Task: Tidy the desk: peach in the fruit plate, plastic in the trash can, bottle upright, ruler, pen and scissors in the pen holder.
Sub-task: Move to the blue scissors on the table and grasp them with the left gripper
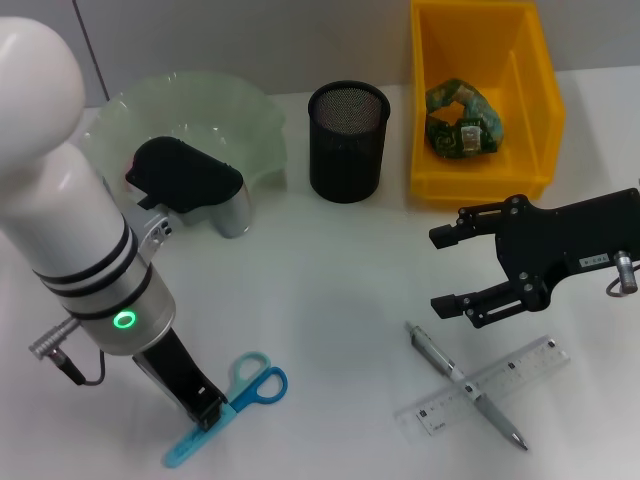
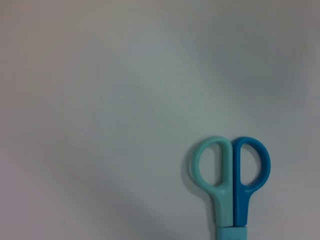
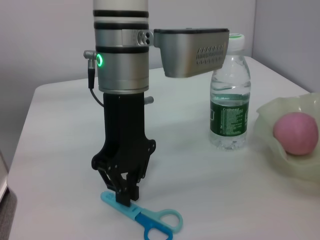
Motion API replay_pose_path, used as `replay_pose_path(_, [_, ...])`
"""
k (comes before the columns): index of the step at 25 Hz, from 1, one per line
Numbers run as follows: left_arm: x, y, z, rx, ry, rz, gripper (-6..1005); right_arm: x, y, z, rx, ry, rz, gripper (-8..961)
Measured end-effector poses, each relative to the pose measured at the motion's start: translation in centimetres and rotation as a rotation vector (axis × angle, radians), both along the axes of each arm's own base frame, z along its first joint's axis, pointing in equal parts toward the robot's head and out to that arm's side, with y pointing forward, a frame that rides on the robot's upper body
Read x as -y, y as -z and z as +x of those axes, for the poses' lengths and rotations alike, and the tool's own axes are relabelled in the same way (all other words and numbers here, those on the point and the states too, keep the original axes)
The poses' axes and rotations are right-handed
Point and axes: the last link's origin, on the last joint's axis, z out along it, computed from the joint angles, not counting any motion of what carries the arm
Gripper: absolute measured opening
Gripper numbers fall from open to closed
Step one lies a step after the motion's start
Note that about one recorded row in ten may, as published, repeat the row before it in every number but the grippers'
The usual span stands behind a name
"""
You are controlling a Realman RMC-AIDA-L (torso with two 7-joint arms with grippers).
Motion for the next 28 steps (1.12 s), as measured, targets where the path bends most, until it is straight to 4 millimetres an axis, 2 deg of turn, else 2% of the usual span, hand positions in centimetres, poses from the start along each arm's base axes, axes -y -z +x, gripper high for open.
replay_pose_path(3, [-0.3,-0.4,0.3,0.015,-0.006,0.005,128,0.0,0.0,0.0,0.000,0.000,0.000,828])
replay_pose_path(13, [-1.0,-0.5,1.5,0.049,0.027,0.024,147,0.0,-0.2,0.2,0.002,0.003,0.011,827])
replay_pose_path(24, [-0.4,0.6,2.1,0.062,0.086,-0.019,450,-0.2,-0.4,0.2,0.005,0.001,0.018,827])
replay_pose_path(28, [-0.3,1.0,2.0,0.058,0.103,-0.024,450,-0.2,-0.4,0.3,0.006,0.005,0.020,827])
